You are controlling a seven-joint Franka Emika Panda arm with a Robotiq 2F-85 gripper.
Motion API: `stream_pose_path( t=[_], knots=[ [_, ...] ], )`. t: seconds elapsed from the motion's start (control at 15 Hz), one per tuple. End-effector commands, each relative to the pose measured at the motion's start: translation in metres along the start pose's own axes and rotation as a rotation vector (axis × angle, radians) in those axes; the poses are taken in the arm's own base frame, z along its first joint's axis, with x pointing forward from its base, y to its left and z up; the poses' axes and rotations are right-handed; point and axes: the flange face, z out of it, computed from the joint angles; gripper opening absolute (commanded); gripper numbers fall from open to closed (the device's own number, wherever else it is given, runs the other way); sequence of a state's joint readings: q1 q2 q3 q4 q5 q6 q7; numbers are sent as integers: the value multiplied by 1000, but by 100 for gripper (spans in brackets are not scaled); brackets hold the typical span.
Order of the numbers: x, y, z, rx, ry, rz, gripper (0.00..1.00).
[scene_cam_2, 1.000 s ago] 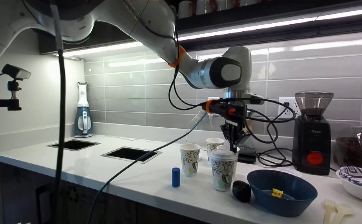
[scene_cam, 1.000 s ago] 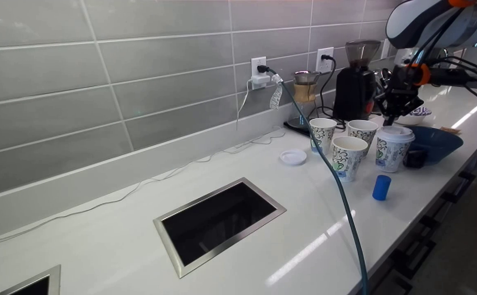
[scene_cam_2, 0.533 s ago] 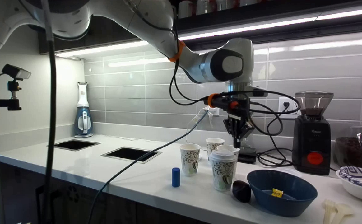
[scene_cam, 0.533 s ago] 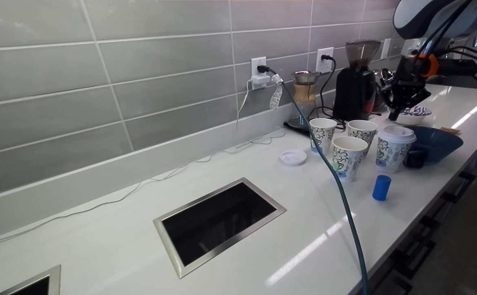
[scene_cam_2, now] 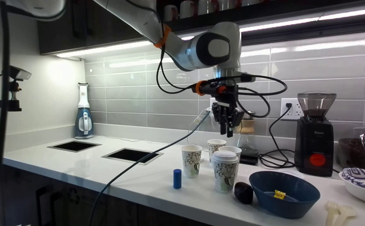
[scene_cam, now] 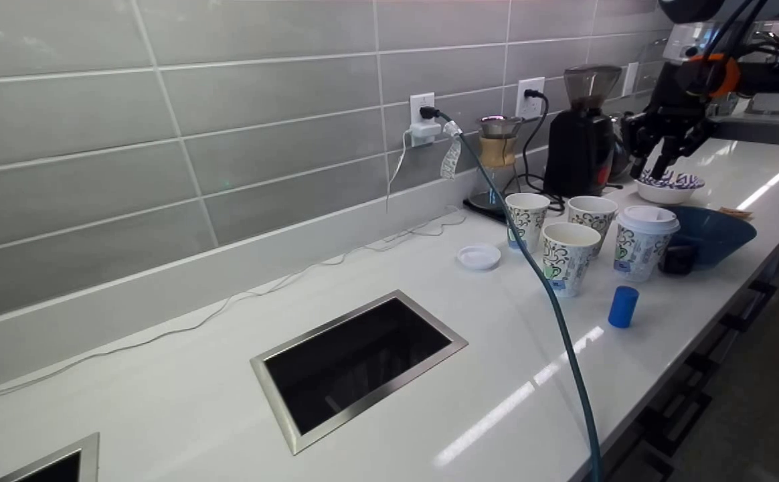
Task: Tighten the lid on the coffee cup
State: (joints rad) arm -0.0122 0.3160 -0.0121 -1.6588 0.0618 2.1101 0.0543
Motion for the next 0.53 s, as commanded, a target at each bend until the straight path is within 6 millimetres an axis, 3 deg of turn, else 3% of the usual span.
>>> stream_pose_path(
  t=[0.0,0.27,0.47],
  knots=[
    [-58,-13,-31,-27,27,21,68],
    [-97,-16,-64,-97,193,-24,96],
    [-130,-9,-82,-133,337,-50,100]
  ],
)
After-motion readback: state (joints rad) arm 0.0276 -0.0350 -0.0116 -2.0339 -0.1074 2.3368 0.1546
